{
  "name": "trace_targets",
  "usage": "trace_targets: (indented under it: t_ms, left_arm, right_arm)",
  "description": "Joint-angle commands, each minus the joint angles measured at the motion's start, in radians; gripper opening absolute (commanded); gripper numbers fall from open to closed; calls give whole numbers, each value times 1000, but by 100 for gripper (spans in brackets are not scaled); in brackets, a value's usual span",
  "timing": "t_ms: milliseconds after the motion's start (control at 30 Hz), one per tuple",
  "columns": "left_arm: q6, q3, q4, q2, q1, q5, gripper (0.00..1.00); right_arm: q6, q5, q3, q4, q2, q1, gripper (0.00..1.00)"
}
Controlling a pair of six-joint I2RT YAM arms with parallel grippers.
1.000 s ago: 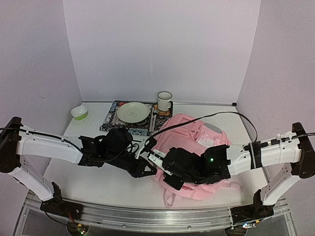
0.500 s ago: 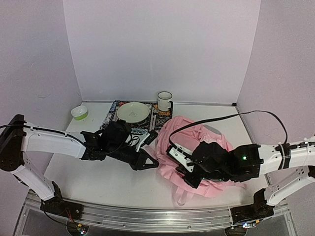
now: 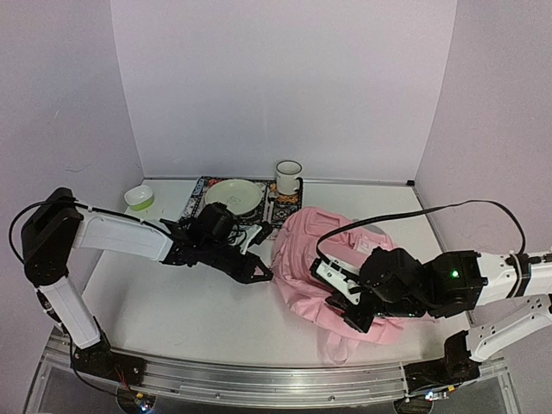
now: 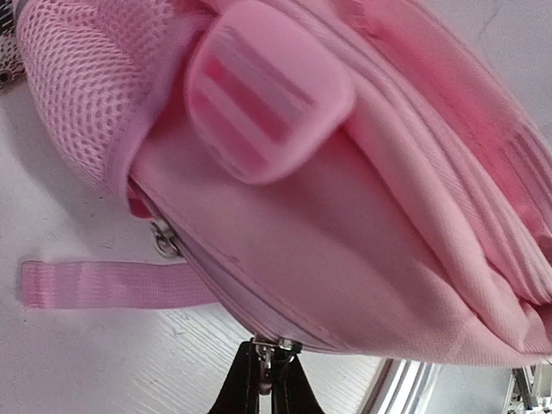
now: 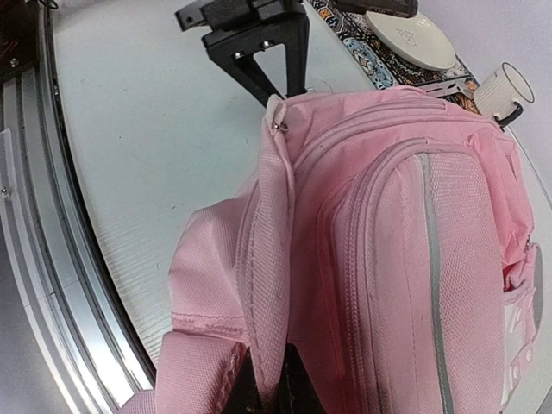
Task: Pack the student bag
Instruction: Zip the student bag in the largest pocket of the bag, then reset both arms
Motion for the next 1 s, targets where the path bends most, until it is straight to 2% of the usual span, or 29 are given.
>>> trace_targets:
  t_ms: [0, 300, 533, 633, 667, 767, 967]
  left_arm:
    - [16, 115, -66, 90, 115, -251, 0]
    - [38, 232, -93, 191, 141, -294, 0]
    - [61, 251, -107, 181, 190, -351, 1]
    - [68, 248, -111, 159, 205, -363, 9]
    - [67, 244, -114, 149, 206, -367, 12]
    - [57, 218, -116, 101, 209, -384, 21]
    - [4, 156, -145, -31, 263, -431, 48]
  right_arm:
    - [-18, -16, 56, -100, -23, 9, 0]
    - [-37, -61, 104, -40, 53, 9, 0]
    - [-41, -38, 264, 11, 314, 4, 2]
    - [-28, -33, 345, 12, 430, -16, 36]
    - [-19, -37, 376, 11, 458, -27, 42]
    - [7, -69, 435, 11, 522, -71, 50]
    - [80, -82, 485, 32, 559, -202, 73]
